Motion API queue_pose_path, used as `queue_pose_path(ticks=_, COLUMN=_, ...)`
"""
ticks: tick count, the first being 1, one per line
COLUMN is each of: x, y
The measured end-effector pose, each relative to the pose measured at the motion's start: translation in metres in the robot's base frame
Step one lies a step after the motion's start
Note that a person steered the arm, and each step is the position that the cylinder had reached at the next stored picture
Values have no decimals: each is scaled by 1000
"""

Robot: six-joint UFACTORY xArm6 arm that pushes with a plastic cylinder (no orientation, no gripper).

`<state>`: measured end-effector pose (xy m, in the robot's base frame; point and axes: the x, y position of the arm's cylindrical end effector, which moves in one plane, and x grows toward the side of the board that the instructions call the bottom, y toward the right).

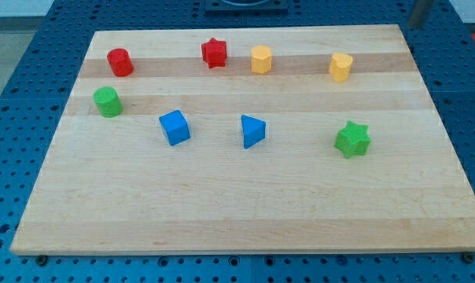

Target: Move the yellow heart to the bottom right of the yellow hexagon

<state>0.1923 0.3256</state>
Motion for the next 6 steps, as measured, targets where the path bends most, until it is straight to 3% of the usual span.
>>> queue_pose_path(ticks=1, x=24, y=-38)
queue_pose_path(ticks=5, x=44, y=-66)
queue_pose_path(ticks=6, x=80, y=-87)
